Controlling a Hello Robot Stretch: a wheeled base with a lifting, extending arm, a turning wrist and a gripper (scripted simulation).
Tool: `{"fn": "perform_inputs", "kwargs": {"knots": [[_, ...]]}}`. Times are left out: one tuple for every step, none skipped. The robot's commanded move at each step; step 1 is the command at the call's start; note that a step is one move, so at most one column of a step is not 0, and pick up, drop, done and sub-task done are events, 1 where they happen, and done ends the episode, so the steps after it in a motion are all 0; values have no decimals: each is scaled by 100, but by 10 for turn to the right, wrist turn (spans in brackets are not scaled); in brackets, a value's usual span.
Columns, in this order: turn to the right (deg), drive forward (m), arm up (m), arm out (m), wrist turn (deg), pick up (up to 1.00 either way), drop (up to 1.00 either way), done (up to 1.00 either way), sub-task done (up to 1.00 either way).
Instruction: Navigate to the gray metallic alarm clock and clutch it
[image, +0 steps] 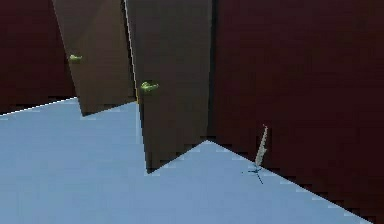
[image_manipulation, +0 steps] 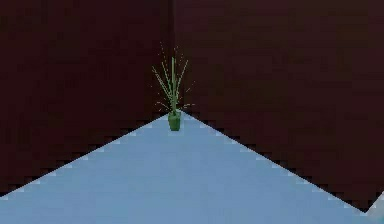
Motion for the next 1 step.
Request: {"fn": "perform_inputs", "kwargs": {"knots": [[-330,0,0,0,0,0,0,0,0]]}}
